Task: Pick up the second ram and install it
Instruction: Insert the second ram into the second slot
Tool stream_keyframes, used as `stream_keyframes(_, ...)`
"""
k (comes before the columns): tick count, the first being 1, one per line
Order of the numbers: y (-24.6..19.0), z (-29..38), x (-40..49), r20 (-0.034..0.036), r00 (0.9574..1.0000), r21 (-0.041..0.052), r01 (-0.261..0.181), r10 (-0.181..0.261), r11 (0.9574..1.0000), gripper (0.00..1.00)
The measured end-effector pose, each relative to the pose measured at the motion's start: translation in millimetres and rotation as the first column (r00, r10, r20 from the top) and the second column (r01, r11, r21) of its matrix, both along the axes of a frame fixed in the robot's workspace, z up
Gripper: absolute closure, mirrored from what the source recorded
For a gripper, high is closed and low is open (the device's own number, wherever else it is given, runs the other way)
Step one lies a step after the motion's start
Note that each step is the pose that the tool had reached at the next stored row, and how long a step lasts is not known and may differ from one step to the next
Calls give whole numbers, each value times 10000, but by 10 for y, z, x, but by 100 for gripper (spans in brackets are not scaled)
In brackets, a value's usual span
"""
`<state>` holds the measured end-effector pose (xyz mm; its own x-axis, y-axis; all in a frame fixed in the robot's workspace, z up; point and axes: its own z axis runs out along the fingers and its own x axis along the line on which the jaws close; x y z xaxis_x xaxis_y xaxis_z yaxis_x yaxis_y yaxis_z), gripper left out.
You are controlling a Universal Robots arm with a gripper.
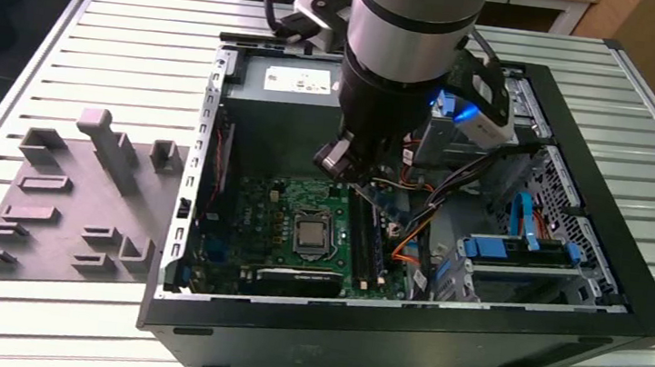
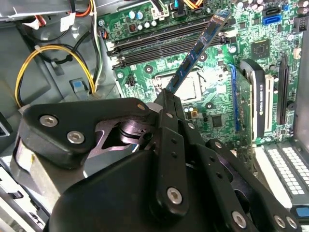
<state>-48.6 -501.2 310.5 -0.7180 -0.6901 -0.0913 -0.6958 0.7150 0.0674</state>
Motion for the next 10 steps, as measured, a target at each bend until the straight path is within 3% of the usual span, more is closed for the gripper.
stream_keyframes(10,0,-4,0,1,9962,0,867,-867,9962,88)
